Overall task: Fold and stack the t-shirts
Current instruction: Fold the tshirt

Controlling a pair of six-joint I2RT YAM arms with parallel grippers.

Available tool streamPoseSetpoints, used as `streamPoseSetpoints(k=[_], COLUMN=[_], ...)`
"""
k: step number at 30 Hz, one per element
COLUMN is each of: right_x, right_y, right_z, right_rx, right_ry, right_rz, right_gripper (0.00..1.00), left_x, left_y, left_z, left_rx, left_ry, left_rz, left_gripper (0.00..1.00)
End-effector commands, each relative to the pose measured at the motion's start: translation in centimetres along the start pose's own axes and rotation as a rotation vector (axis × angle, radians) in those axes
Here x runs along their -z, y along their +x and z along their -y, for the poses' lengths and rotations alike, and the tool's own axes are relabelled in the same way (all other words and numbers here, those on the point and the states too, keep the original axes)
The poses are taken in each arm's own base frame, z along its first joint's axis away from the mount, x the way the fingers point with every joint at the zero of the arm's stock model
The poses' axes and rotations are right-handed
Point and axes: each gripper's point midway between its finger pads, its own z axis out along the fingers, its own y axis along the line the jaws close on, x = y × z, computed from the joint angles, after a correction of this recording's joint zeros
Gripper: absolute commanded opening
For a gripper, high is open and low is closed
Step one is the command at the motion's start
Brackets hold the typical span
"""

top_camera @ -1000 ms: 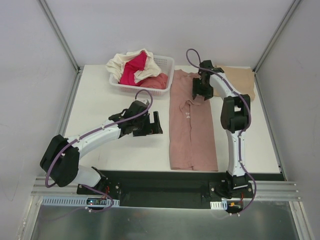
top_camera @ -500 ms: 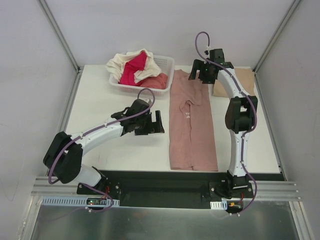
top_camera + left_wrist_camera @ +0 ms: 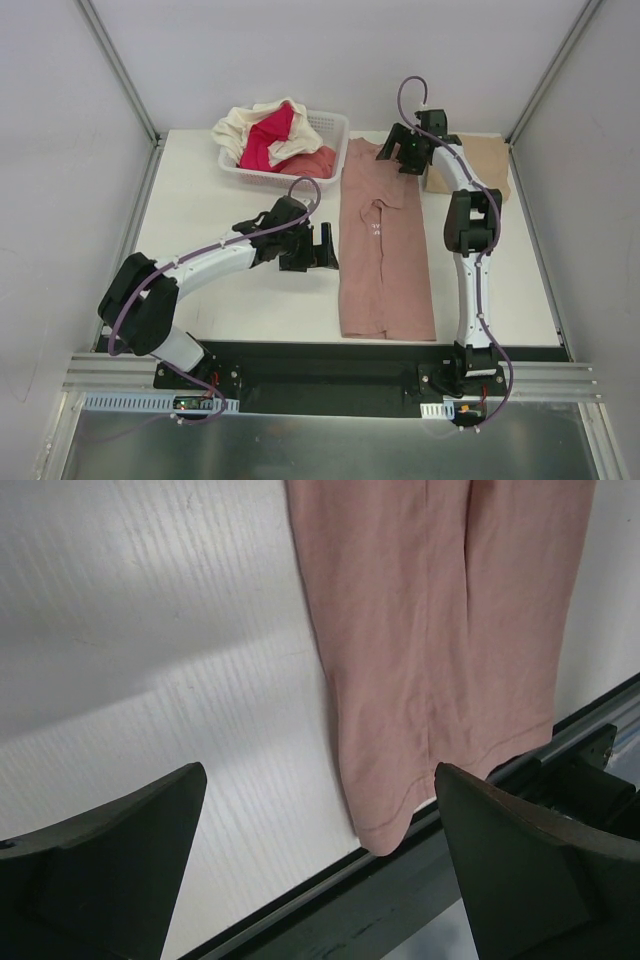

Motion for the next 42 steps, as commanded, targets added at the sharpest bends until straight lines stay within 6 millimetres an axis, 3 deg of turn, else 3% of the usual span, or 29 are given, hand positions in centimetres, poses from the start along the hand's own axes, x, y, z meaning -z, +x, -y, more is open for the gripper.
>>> streamPoseSetpoints(k=[1,3,6,7,8,10,11,13,14,16,17,18,19,20,21,22,23,24,25,27,28,29,31,35,38,42], right_x=[0.7,2.0,4.9,5.5,8.2,10.6,13.3,15.8,18.1,20.1,22.3,23.1,26.0,26.8,26.4,28.5,29.1,29.0,30.6,31.5,32.6,33.0,33.9,35.0,35.2,35.0], right_y=[-4.0,-5.3,-6.6,-6.0,-6.9,-6.0,-5.2,-3.6,-0.7,1.9,5.2,7.4,8.8,10.7,14.8,16.6,18.5,21.8,23.5,25.9,27.7,28.5,30.4,33.5,34.7,36.4], right_z=[1.4,0.8,-2.7,-3.9,-6.0,-8.0,-9.0,-9.4,-8.7,-7.3,-6.1,-5.1,-4.7,-3.6,-1.3,-0.6,0.4,2.0,2.6,3.5,4.9,5.2,5.6,7.1,5.4,6.7], right_rx=[0.083,0.123,0.174,0.187,0.213,0.243,0.252,0.241,0.215,0.164,0.141,0.122,0.092,0.072,0.045,0.042,0.035,0.035,0.030,0.010,-0.001,-0.017,-0.018,-0.024,-0.065,-0.130], right_ry=[0.139,0.135,0.042,-0.011,-0.051,-0.091,-0.100,-0.089,-0.067,-0.016,0.015,0.048,0.086,0.124,0.181,0.221,0.252,0.294,0.312,0.318,0.359,0.362,0.344,0.382,0.303,0.360], right_rz=[0.140,0.173,0.199,0.175,0.205,0.190,0.190,0.187,0.164,0.176,0.166,0.153,0.188,0.171,0.092,0.097,0.078,0.020,0.030,0.014,0.021,0.026,0.016,-0.058,-0.113,-0.152], right_gripper=[0.97,0.97,0.97,0.97,0.97,0.97,0.97,0.97,0.97,0.97,0.97,0.97,0.97,0.97,0.97,0.97,0.97,0.97,0.97,0.97,0.97,0.97,0.97,0.97,0.97,0.97], left_x=[0.2,0.2,0.4,0.4,0.4,0.4,0.2,0.1,-0.2,-0.3,-0.5,-0.6,-0.7,-0.8,-1.0,-1.1,-1.2,-1.4,-1.6,-2.0,-2.2,-2.4,-2.7,-3.4,-3.7,-3.2], left_y=[0.4,1.2,2.1,2.4,2.8,4.1,5.0,6.7,7.5,9.1,10.0,10.5,11.3,11.9,12.1,12.5,13.3,13.6,13.8,14.6,14.9,15.1,15.7,15.8,15.7,15.5], left_z=[2.2,2.6,3.1,3.2,3.1,3.7,3.5,3.7,3.0,2.9,2.3,2.1,2.2,2.2,2.3,2.5,3.1,3.3,3.5,3.5,3.1,2.9,1.9,2.4,3.0,4.1], left_rx=[-0.011,-0.017,-0.021,-0.024,-0.026,-0.036,-0.039,-0.029,-0.025,-0.020,-0.015,0.002,-0.004,0.001,-0.002,-0.005,-0.021,-0.025,-0.030,-0.027,-0.023,-0.015,-0.005,-0.003,0.002,0.006], left_ry=[0.064,0.068,0.073,0.071,0.065,0.071,0.062,0.059,0.032,0.016,-0.003,-0.016,-0.021,-0.027,-0.031,-0.027,-0.017,-0.018,-0.012,-0.021,-0.031,-0.038,-0.061,-0.041,-0.017,0.034], left_rz=[-0.014,-0.026,-0.034,-0.035,-0.039,-0.058,-0.074,-0.102,-0.109,-0.127,-0.144,-0.146,-0.159,-0.168,-0.168,-0.173,-0.184,-0.190,-0.190,-0.209,-0.213,-0.219,-0.229,-0.235,-0.235,-0.220], left_gripper=[0.99,0.99,0.99,0.99,0.99,0.99,0.99,0.99,0.98,0.96,0.95,0.93,0.89,0.87,0.86,0.84,0.82,0.81,0.77,0.65,0.60,0.45,0.40,0.40,0.42,0.46])
